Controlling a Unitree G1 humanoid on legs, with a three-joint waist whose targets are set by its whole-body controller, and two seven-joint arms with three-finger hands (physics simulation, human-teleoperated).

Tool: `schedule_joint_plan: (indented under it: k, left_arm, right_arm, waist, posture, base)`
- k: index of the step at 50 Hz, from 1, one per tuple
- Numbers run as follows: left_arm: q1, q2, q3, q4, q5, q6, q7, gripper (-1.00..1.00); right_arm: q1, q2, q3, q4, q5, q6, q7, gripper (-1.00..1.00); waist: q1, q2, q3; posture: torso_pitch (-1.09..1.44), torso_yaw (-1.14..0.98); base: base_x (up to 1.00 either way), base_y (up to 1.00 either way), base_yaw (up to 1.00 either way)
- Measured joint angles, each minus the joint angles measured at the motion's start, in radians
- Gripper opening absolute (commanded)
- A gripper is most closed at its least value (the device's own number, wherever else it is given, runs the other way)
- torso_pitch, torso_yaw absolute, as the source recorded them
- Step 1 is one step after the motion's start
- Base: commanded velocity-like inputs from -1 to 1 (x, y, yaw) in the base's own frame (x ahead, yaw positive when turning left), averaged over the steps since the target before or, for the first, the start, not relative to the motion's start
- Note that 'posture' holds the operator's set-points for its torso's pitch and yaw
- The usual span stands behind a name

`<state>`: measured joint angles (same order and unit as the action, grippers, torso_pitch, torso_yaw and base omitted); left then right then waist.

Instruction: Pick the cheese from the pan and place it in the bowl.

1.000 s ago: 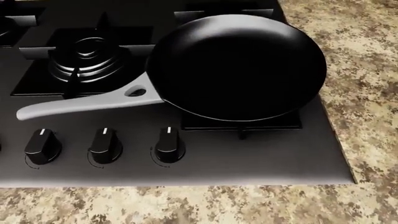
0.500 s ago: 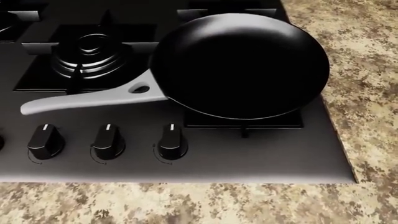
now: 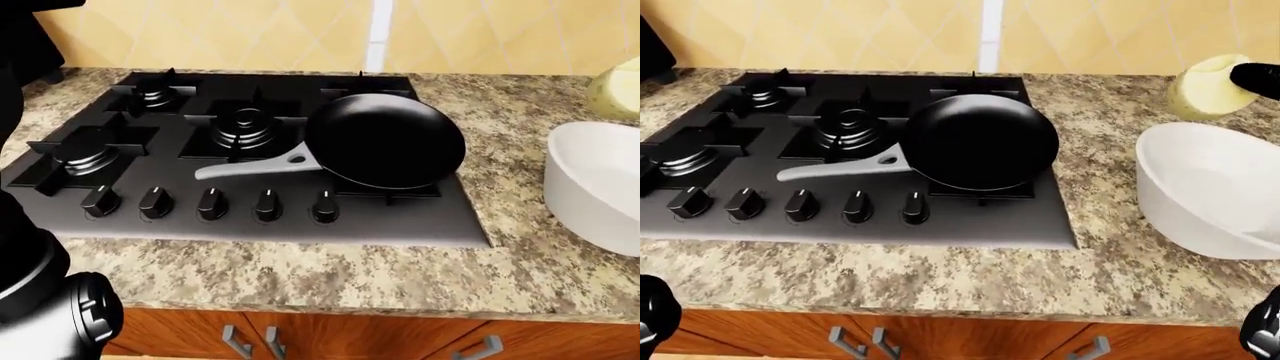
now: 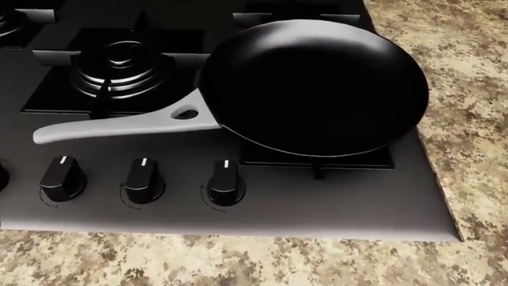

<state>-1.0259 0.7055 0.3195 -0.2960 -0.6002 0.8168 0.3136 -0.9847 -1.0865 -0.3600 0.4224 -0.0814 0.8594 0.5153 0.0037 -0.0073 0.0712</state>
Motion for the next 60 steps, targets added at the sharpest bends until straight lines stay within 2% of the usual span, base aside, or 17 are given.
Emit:
schedule_joint_plan:
  k: [3,11,16,26,32,41,49,50,52,53,60]
  left_arm:
    - [-0.001,0.004,0.006,-0.004,-0.004,0.006,0.004,1.00]
    - [0.002,0.010,0.007,-0.003,-0.011,0.004,0.008,1.00]
    - [0.001,0.011,0.003,-0.005,-0.015,0.008,0.010,1.00]
    - [0.004,0.007,0.001,-0.004,-0.008,0.004,0.007,1.00]
    - [0.006,-0.001,-0.005,-0.002,0.003,0.000,0.001,1.00]
    - [0.005,-0.008,-0.004,-0.005,0.013,0.005,-0.003,1.00]
    - [0.004,-0.012,-0.006,-0.009,0.018,0.007,-0.007,1.00]
    - [0.004,-0.013,-0.007,-0.009,0.019,0.007,-0.008,1.00]
    - [0.003,-0.014,-0.007,-0.010,0.020,0.008,-0.009,1.00]
    - [0.003,-0.014,-0.008,-0.009,0.021,0.007,-0.010,1.00]
    - [0.007,-0.017,-0.004,-0.009,0.028,0.006,-0.012,1.00]
  right_arm:
    - [0.037,-0.023,-0.005,-0.033,0.023,0.020,0.001,-1.00]
    - [0.186,-0.052,-0.077,-0.114,0.100,0.031,-0.009,-1.00]
    - [0.258,-0.076,-0.101,-0.167,0.145,0.049,-0.016,-1.00]
    - [0.412,-0.090,-0.205,-0.207,0.189,0.048,-0.036,-1.00]
    - [0.474,-0.076,-0.235,-0.196,0.199,0.019,-0.045,-1.00]
    - [0.570,-0.051,-0.321,-0.211,0.198,0.009,-0.042,-1.00]
    - [0.581,-0.054,-0.339,-0.197,0.195,0.004,-0.051,-1.00]
    - [0.581,-0.054,-0.340,-0.197,0.196,0.005,-0.053,-0.92]
    - [0.580,-0.053,-0.344,-0.194,0.200,0.008,-0.057,0.04]
    - [0.580,-0.052,-0.349,-0.190,0.204,0.008,-0.058,1.00]
    - [0.588,-0.070,-0.371,-0.186,0.227,0.013,-0.066,1.00]
  waist:
    - [0.000,-0.002,0.001]
    - [0.002,-0.013,0.001]
    - [0.004,-0.015,0.003]
    - [0.005,-0.024,0.002]
    - [0.005,-0.027,0.002]
    - [0.006,-0.026,0.003]
    - [0.004,-0.026,0.001]
    - [0.004,-0.026,0.001]
    - [0.004,-0.027,0.001]
    - [0.004,-0.027,0.001]
    - [0.005,-0.031,0.001]
  posture:
    - [0.00,0.00]
    - [0.00,0.00]
    - [0.00,0.00]
    - [0.00,0.00]
    - [0.00,0.00]
    - [0.00,0.00]
    - [0.00,0.00]
    - [0.00,0.00]
    - [0.00,0.00]
    - [0.00,0.00]
    - [0.00,0.00]
  base:
    - [0.00,0.00,0.00]
    - [0.00,0.00,0.00]
    - [0.00,0.00,0.00]
    - [0.00,0.00,0.00]
    - [0.00,0.00,0.00]
    - [0.00,0.00,0.00]
    - [0.00,0.00,0.00]
    - [0.00,0.00,0.00]
    - [0.00,0.00,0.00]
    - [0.00,0.00,0.00]
    - [0.00,0.00,0.00]
